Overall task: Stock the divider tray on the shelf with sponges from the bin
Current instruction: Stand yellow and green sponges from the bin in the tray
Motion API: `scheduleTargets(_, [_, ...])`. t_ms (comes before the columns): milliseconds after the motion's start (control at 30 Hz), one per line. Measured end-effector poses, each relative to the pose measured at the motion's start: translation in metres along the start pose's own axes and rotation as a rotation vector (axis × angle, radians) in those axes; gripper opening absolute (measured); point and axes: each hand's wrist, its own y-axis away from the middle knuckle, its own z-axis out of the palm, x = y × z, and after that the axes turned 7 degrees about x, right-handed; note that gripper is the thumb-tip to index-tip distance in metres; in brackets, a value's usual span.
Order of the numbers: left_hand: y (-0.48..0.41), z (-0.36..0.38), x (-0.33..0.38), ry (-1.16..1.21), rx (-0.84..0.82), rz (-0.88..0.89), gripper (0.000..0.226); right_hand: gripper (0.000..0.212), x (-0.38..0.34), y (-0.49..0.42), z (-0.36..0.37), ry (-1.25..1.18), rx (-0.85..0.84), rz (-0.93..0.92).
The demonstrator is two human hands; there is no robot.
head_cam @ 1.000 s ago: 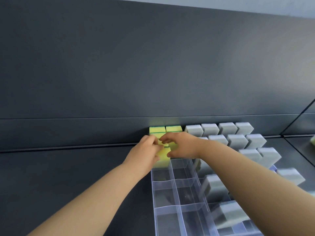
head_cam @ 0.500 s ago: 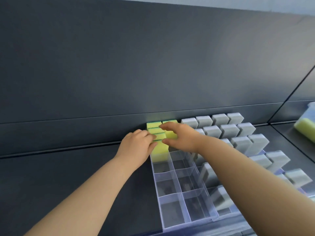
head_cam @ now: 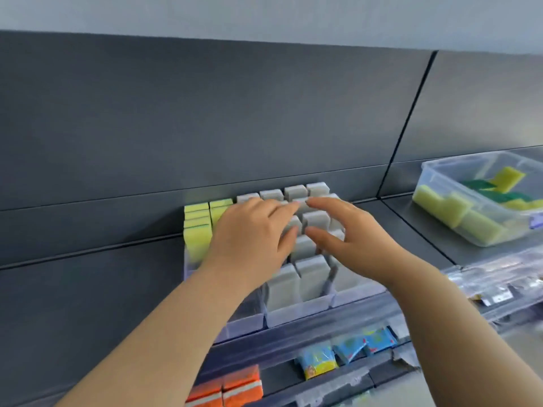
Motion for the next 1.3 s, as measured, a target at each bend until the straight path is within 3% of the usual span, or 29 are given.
scheduleTargets(100, [0.003, 0.028, 0.072, 0.074, -0.048, 0.016, 0.039, 0.046, 0.045, 0.061, -0.048, 0.061, 0.017, 0.108])
scheduleTargets(300, [0.034, 0.106, 0.208, 0.156, -0.296, 0.049, 0.042, 0.049, 0.144, 0.193, -0.114, 0.283, 0.013, 0.428])
scheduleTargets(400, [0.050, 0.137, 0.254, 0.152, -0.403, 0.084, 0.034, 0.049, 0.175, 0.246, -0.131, 0.417, 0.012, 0.561])
scheduleTargets(567, [0.044, 0.170, 0.302, 0.156, -0.474, 0.100, 0.042, 0.045, 0.213, 0.288, -0.159, 0.389, 0.024, 0.656])
scheduleTargets(700, [0.019, 0.203, 0.323, 0.205, -0.487, 0.093, 0.033, 0.046, 0.250, 0.289, -0.179, 0.326, -0.006, 0.681])
scheduleTargets(867, [-0.047, 0.257, 0.340, 0.320, -0.342, 0.047, 0.043, 0.044, 0.308, 0.250, -0.214, 0.272, -0.015, 0.688])
scheduleTargets(1067, [-0.169, 0.317, 0.351, 0.414, -0.129, 0.045, 0.040, 0.042, 0.375, 0.168, -0.294, 0.296, 0.133, 0.634])
scheduleTargets(1300, [-0.249, 0.376, 0.351, 0.380, -0.107, 0.016, 0.039, 0.035, 0.430, 0.102, -0.362, 0.210, 0.387, 0.550])
